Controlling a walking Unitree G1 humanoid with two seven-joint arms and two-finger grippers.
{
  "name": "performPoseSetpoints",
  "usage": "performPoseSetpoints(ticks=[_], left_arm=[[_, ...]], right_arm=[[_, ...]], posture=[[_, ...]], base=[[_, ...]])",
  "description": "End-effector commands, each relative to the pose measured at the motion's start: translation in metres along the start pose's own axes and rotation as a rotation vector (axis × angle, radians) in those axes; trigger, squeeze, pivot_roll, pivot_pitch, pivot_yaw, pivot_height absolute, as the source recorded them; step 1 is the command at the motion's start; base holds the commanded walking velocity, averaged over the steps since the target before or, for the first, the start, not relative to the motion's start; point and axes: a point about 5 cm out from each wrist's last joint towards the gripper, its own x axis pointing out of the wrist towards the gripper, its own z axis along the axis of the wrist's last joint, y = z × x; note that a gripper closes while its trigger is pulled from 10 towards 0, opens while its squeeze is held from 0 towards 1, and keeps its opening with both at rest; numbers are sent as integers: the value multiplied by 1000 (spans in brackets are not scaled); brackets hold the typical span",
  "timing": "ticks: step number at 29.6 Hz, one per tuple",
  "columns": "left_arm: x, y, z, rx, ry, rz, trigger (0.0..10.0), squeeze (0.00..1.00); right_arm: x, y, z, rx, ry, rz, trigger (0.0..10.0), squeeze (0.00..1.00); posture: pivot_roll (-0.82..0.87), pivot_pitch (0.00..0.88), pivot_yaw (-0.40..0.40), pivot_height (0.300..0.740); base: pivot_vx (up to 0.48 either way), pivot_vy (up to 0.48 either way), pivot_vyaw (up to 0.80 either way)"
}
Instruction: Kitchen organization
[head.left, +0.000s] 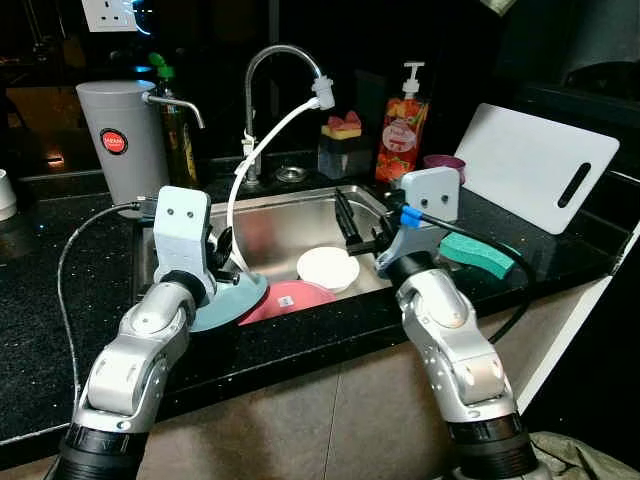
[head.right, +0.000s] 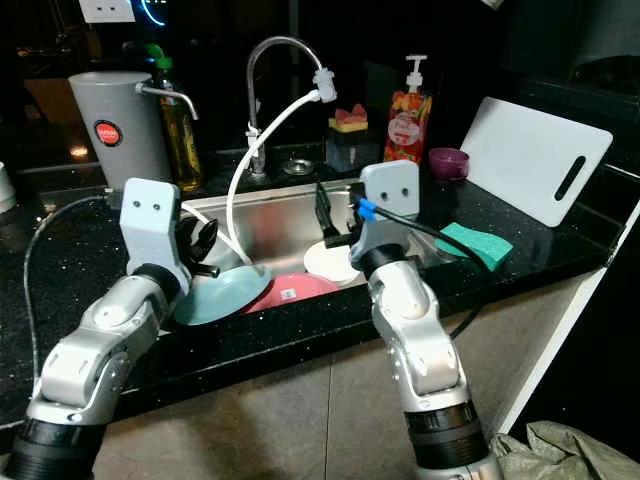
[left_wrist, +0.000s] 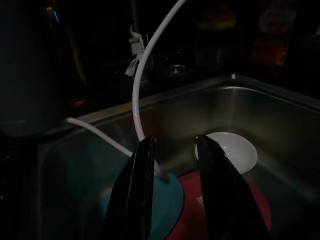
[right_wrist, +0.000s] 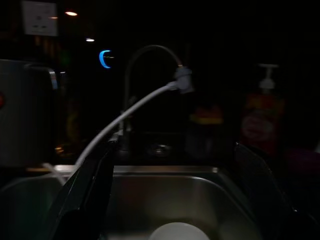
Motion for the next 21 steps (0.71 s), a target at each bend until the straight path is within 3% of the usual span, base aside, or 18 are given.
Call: performPoseSetpoints(ticks=[1,21], left_arm=[[1,-1,1,14,-16,-1,10000,0],[0,-1,1,27,-34,0,10000,0]], right_arm=[[0,-3,2,-16,-3,-14,10000,0],[0,-2,-1,-5,9,-16,10000,0]], posture=[[104,51,-16,740],[112,52,-24,740]], base=[[0,0,0],[0,0,0]])
